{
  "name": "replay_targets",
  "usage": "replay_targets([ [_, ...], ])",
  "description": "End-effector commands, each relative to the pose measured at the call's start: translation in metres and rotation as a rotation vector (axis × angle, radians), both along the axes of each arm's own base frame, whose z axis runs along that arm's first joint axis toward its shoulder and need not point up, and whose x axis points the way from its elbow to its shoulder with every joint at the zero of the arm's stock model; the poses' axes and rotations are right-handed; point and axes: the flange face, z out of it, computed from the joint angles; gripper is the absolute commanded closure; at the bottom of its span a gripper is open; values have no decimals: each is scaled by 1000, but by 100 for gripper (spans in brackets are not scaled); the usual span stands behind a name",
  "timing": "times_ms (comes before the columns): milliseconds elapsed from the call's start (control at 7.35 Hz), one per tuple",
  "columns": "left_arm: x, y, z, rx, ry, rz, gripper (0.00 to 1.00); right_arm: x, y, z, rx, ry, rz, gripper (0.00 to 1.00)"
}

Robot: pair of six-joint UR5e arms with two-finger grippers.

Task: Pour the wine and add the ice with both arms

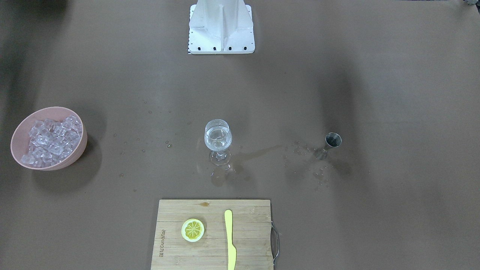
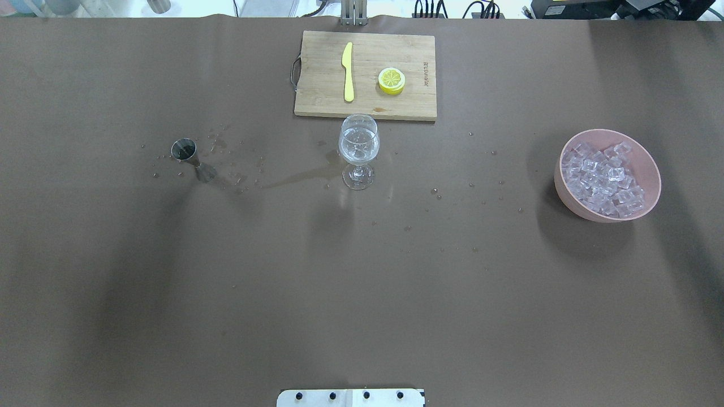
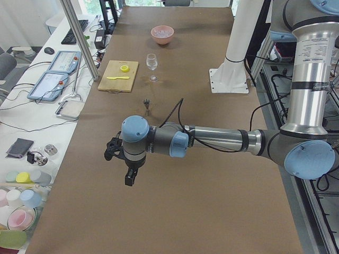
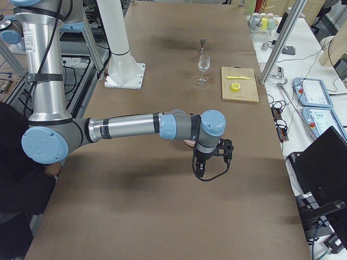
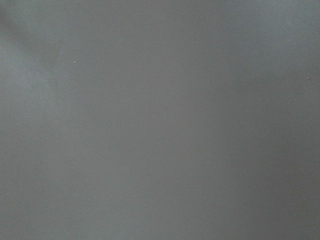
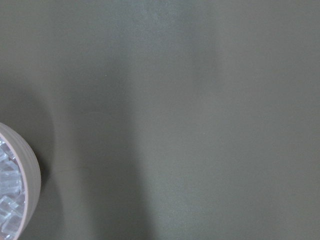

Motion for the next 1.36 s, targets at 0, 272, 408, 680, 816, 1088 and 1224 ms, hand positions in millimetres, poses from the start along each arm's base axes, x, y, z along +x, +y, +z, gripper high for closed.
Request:
replay_targets([
  [0, 0, 2, 4, -6, -5, 0, 1, 0, 0, -1, 2, 0, 0, 0],
  [272, 0, 2, 4, -7, -4, 0, 2, 0, -1, -1, 4, 0, 0, 0],
  [408, 0, 2, 6, -9, -4, 0, 1, 0, -2, -3, 7, 0, 0, 0],
  [680, -1, 0, 4, -5, -8, 1, 1, 0, -4, -5, 12, 0, 0, 0],
  [816, -1, 1, 6, -8, -8, 1, 2, 0, -4, -5, 12, 0, 0, 0],
  [1088, 1, 0, -1, 16, -1, 6, 1, 0, -6, -7, 15, -1, 0, 0],
  [1224, 0, 1, -4, 29, -1, 6, 1, 0, -6, -8, 16, -1, 0, 0],
])
